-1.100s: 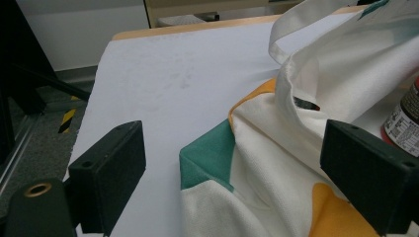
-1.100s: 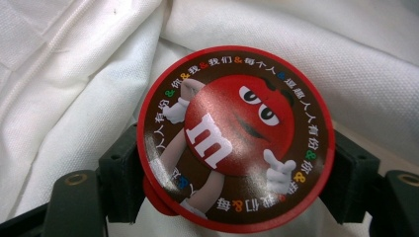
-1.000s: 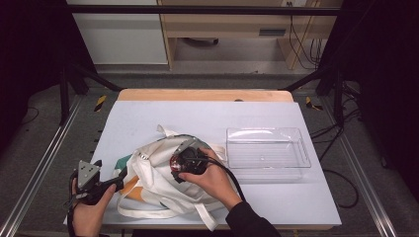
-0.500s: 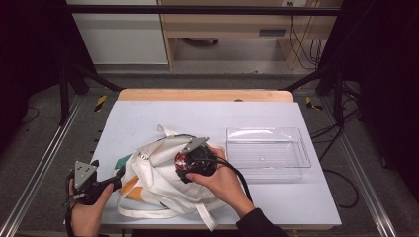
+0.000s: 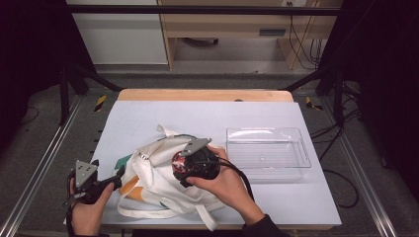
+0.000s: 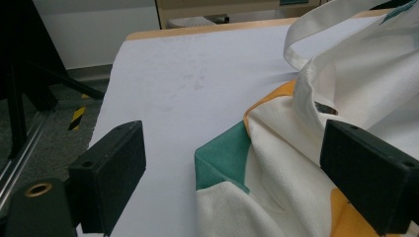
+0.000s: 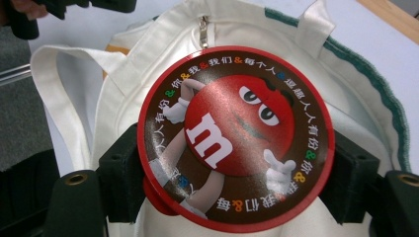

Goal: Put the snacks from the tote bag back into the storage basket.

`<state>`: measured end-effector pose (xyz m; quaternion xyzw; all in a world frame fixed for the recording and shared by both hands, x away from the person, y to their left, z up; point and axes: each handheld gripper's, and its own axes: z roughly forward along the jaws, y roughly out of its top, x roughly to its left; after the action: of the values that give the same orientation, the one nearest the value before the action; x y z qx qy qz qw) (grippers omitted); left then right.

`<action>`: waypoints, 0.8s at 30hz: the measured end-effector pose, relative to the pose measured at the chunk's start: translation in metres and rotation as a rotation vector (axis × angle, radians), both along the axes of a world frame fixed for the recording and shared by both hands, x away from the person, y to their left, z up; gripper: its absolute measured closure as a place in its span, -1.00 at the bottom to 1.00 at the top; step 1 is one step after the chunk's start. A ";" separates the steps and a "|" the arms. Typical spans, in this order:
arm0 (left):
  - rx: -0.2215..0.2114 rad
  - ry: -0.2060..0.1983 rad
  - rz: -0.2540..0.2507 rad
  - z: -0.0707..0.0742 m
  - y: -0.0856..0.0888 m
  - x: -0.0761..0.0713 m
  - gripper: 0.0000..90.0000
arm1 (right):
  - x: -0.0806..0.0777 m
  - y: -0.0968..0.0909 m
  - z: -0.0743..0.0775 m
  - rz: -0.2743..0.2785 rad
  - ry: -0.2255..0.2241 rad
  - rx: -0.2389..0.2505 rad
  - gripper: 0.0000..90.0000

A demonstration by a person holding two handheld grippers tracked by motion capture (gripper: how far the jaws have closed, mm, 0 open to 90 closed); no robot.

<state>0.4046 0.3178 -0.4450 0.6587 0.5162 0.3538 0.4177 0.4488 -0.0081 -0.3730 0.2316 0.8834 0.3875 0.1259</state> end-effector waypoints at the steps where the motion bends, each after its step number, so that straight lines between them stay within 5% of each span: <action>1: -0.001 0.001 0.001 0.000 0.000 0.000 -0.77 | 0.000 -0.001 0.001 -0.003 -0.001 0.005 -0.42; 24: -0.029 0.003 0.007 0.000 0.003 0.000 -0.77 | 0.002 -0.038 0.039 -0.069 -0.056 0.084 -0.42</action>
<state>0.4046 0.3210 -0.4451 0.6513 0.5241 0.3469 0.4251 0.4507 -0.0463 -0.3341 0.2560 0.8540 0.4259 0.1542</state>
